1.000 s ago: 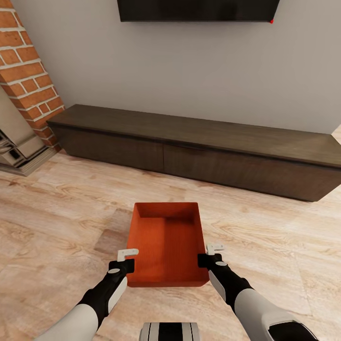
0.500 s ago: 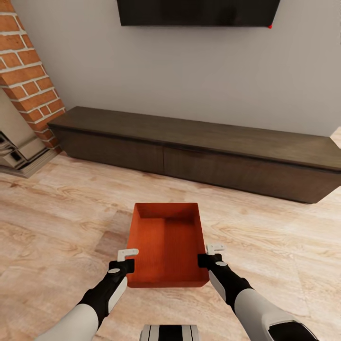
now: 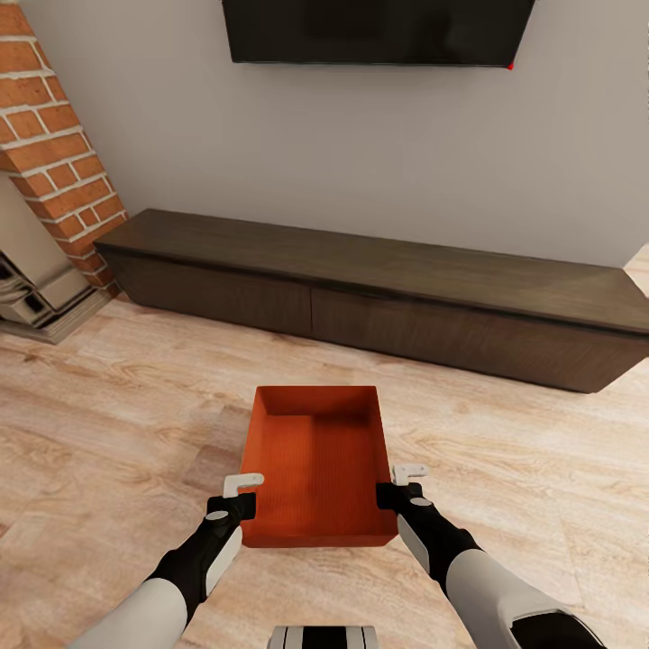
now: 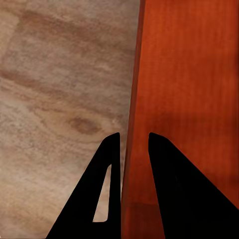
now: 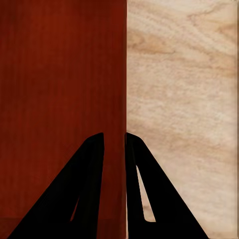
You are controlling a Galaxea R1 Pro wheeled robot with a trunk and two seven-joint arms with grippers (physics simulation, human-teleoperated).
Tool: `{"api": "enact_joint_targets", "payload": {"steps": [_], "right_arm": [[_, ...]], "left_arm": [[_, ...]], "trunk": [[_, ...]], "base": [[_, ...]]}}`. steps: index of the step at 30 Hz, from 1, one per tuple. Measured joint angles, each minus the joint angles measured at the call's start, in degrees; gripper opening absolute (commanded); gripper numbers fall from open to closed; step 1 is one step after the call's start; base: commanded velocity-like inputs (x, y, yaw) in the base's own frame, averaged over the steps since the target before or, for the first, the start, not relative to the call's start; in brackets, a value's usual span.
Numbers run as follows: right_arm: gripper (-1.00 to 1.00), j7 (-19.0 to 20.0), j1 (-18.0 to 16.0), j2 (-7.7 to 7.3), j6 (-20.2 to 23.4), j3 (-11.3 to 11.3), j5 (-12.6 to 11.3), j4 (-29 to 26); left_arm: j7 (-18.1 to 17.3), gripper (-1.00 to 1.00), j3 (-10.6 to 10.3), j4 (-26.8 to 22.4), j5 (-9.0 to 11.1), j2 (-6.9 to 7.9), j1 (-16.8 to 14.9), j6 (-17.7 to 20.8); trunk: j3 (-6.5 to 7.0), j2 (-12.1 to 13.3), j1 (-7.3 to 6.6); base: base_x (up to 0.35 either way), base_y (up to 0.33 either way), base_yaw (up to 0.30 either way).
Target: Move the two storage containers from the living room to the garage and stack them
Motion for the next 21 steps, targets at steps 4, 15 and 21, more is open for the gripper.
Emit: {"api": "enact_joint_targets", "payload": {"steps": [4,15,21], "right_arm": [[-1.00,0.0,0.0,0.00,0.0,0.0,0.0,0.0],[-1.00,0.0,0.0,-0.01,0.0,0.0,0.0,-0.1],[-1.00,0.1,0.0,-0.06,0.0,0.1,-0.1,-0.1]], "left_arm": [[0.0,-1.00,0.0,0.0,0.0,0.03,0.0,0.0],[0.0,-1.00,-0.1,0.0,0.1,0.04,0.0,0.0],[0.0,-1.00,-0.1,0.0,0.1,0.03,0.0,0.0]], "trunk": [[0.72,1.6,-0.88],[2.69,6.0,-3.29],[3.77,8.4,-4.61]], "base": [[0.000,0.000,0.000],[0.000,0.000,0.000],[0.000,0.000,0.000]]}}
